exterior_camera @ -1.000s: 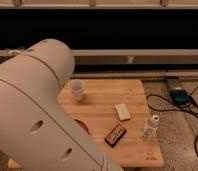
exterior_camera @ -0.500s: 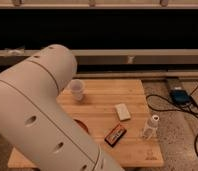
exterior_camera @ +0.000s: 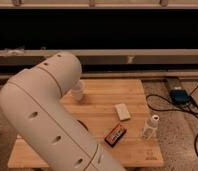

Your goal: Place the eraser on the white sponge

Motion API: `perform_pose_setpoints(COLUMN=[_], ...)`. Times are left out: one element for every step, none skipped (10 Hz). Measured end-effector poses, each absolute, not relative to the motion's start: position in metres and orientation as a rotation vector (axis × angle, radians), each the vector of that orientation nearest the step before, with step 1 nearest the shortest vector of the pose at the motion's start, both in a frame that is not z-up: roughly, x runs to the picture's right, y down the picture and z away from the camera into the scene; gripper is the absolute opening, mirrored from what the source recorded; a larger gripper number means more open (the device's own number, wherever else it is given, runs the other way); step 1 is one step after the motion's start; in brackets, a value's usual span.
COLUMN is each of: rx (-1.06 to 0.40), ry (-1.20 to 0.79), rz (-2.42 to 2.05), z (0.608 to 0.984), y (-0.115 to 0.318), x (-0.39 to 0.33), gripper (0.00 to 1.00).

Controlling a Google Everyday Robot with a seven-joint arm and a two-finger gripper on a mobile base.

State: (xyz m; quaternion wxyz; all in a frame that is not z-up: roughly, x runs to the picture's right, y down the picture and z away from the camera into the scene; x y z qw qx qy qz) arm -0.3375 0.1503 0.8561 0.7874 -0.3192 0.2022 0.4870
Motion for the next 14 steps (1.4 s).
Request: perform_pose_setpoints(rx=[-0.715,-0.730,-0.746,-0.759,-0.769,-0.773,-0.776,-0.779,-0.780,-0.781,-0.782,-0.782,-0.782,-0.768], ry=[0.452,0.461,0.468,0.479,0.494,0.503,0.506,0.511,0.513,0.514,0.514,0.511,0.496,0.477], rz=[1.049,1.048,1.048,1.047,1.046,1.045,1.042,1.037,1.036,1.035,1.035,1.032,1.038,1.049], z=[0.854,0.852,0.853,0.854,0.855,0.856,0.856,0.855,0.854,0.853,0.853,0.851,0.847,0.842], y=[0.160,0.166,0.172,0.179,0.184,0.187,0.189,0.191,0.191,0.191,0.191,0.191,0.187,0.173], x=[-0.329,-0.323,-0.321,-0.318,-0.311,-0.306,-0.306,-0.305,-0.305,-0.305,-0.305,-0.306,-0.303,-0.287], gripper=[0.65,0.65,0.65,0.60,0.51,0.41,0.34,0.18,0.10,0.04,0.00,0.00,0.00,0.00])
